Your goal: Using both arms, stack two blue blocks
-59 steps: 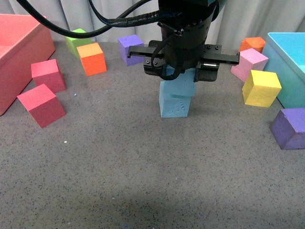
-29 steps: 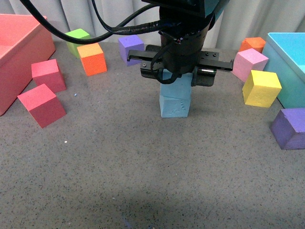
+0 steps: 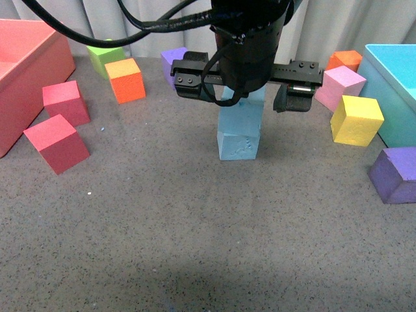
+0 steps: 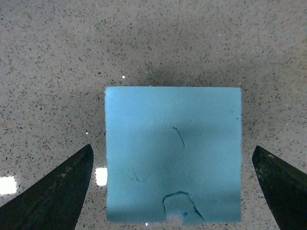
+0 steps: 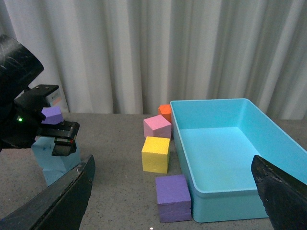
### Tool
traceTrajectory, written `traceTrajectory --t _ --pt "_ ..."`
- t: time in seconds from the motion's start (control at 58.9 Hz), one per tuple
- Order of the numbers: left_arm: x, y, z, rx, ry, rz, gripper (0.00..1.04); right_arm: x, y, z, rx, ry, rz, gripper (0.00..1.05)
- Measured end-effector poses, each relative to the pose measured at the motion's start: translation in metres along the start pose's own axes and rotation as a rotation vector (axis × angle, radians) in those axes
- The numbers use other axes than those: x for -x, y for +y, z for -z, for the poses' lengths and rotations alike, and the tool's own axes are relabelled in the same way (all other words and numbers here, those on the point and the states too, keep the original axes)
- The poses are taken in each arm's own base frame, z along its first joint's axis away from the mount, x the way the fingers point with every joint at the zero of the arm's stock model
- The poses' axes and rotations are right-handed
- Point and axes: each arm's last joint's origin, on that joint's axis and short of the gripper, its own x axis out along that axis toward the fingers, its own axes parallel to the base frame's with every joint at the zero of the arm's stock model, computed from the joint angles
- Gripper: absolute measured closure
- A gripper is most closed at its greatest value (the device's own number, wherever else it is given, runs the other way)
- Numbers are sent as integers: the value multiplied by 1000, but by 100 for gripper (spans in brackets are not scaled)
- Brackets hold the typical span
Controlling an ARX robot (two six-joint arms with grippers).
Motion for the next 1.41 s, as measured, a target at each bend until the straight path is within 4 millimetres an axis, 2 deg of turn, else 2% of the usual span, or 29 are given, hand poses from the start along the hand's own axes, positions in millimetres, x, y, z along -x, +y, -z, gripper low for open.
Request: traceTrajectory --t 0.187,0.255,0.322,0.373,0.424,0.475,0.509,0.56,0.696,0.797,0.95,1.408 --pt "27 7 -5 44 -76 37 7 0 0 0 0 0 0 10" --pt "30 13 -3 26 -262 -41 14 0 0 0 0 0 0 10" --pt "39 34 12 15 -496 -137 27 0 0 0 0 0 0 10" --pt "46 51 23 27 -604 -139 34 0 0 0 0 0 0 10" --pt "62 82 43 74 -797 -134 47 0 0 0 0 0 3 10" --pt "82 110 62 96 -898 -137 59 0 0 0 0 0 3 10" --pt "95 127 75 99 -926 -148 68 0 0 0 0 0 3 10" --pt "105 140 89 96 -926 -154 77 0 0 0 0 0 1 10" --pt "124 164 123 80 -894 -153 101 0 0 0 0 0 0 10" --pt "144 181 147 68 -898 -147 101 0 0 0 0 0 1 10" --pt "160 195 168 71 -893 -159 101 0 0 0 0 0 0 10" --pt "192 212 208 72 -892 -160 101 0 0 0 0 0 0 10"
